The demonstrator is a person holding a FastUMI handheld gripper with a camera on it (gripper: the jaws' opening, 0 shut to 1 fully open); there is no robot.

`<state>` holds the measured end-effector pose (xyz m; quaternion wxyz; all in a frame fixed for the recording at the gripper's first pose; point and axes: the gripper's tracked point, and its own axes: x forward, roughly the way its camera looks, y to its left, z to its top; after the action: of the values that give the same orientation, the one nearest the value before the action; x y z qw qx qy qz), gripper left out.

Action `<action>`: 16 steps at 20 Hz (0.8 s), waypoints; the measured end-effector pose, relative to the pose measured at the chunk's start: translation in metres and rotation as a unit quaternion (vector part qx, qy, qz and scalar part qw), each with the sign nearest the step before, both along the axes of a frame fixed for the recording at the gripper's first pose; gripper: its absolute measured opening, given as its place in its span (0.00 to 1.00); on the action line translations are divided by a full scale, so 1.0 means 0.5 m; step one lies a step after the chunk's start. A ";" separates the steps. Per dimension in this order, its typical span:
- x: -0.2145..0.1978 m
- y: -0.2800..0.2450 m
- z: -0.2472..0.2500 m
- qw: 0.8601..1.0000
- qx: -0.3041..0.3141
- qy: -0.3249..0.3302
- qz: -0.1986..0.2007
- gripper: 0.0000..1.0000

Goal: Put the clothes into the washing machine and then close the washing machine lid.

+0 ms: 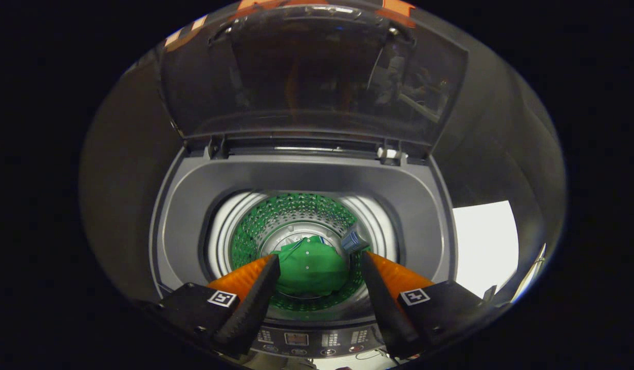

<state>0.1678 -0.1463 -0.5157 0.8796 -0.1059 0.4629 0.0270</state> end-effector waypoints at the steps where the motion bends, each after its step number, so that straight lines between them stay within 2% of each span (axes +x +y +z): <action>1: -0.004 -0.002 0.025 1.000 0.002 -0.007 -0.002 1.00; 10: 0.007 0.027 0.251 0.996 0.030 -0.087 -0.015 1.00; 16: 0.071 0.079 0.400 0.988 0.049 -0.147 0.006 1.00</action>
<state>0.2031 -0.1068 -0.3156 0.9420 -0.0685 0.3263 0.0385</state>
